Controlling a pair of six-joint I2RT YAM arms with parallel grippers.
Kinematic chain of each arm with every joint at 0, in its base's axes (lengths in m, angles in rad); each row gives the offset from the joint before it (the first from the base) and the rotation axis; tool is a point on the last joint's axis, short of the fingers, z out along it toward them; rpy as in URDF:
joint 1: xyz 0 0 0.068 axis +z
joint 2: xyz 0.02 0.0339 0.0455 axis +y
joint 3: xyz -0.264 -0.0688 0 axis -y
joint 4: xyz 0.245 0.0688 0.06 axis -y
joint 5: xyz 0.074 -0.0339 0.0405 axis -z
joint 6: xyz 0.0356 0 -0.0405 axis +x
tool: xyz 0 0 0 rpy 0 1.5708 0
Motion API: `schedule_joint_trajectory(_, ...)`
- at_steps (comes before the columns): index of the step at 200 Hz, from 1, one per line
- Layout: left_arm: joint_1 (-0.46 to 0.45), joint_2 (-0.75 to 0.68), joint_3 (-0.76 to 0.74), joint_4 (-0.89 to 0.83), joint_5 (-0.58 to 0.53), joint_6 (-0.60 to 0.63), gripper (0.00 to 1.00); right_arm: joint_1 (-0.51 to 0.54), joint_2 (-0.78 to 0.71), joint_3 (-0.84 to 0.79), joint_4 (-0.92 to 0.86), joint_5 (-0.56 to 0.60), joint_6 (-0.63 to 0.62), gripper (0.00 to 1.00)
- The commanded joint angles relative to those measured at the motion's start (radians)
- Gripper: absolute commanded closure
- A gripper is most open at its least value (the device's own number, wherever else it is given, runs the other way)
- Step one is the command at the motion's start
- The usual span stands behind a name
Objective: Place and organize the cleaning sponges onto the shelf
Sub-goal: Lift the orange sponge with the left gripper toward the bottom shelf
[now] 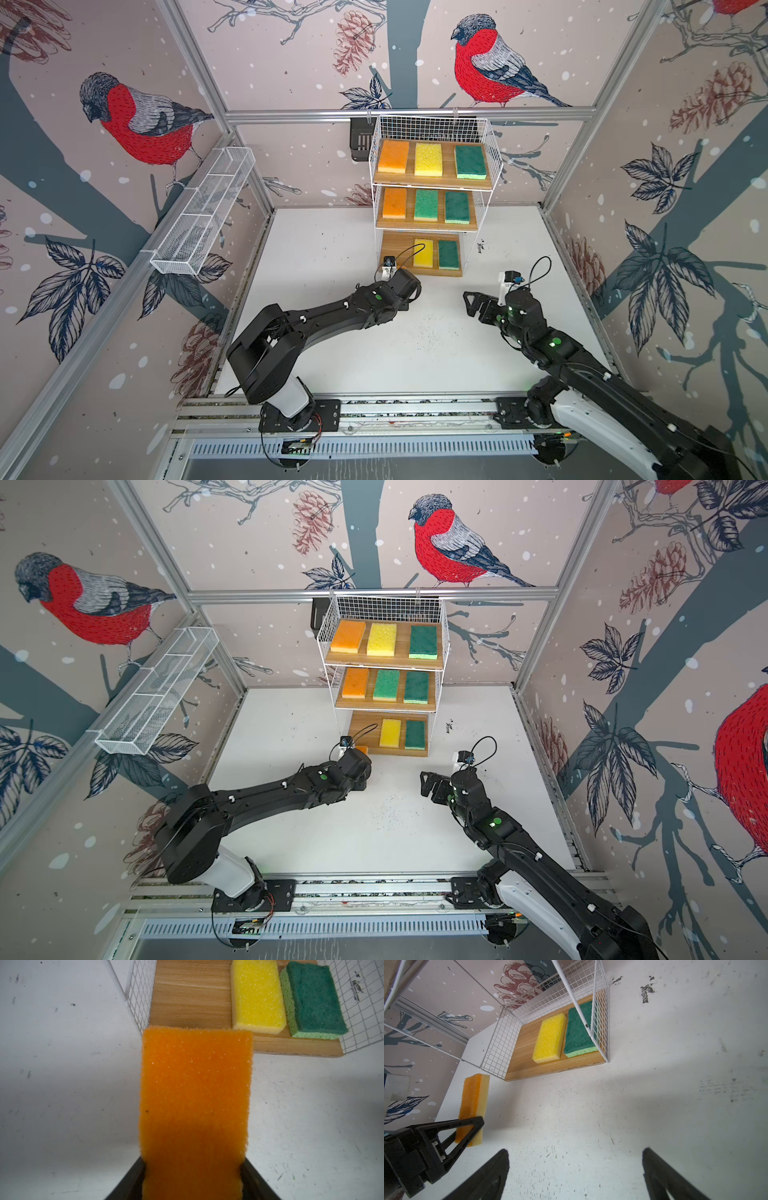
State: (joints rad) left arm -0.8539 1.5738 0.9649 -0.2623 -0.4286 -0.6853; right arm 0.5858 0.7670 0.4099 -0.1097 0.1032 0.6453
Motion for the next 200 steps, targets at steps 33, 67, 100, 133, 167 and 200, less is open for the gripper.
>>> schedule_joint_trajectory(33, 0.048, 0.007, -0.023, 0.154, -0.004, 0.107, 0.40, -0.022, 0.013, 0.009, 0.015, -0.027, -0.019, 0.00)
schedule_joint_trajectory(67, 0.064, 0.040, 0.015, 0.166, -0.006, 0.126, 0.39, -0.028, 0.021, 0.003, 0.005, -0.023, -0.004, 0.00)
schedule_joint_trajectory(100, 0.073, 0.075, 0.026, 0.193, 0.002, 0.139, 0.39, -0.032, 0.021, 0.004, -0.003, -0.020, 0.007, 0.00)
schedule_joint_trajectory(133, 0.079, 0.093, 0.064, 0.216, 0.004, 0.156, 0.39, -0.033, 0.027, 0.013, -0.012, -0.017, 0.010, 0.00)
schedule_joint_trajectory(167, 0.087, 0.118, 0.069, 0.259, 0.002, 0.174, 0.39, -0.034, 0.032, 0.009, -0.008, -0.018, 0.027, 0.00)
schedule_joint_trajectory(200, 0.100, 0.150, 0.070, 0.304, -0.003, 0.185, 0.39, -0.033, 0.037, 0.007, -0.006, -0.030, 0.039, 0.00)
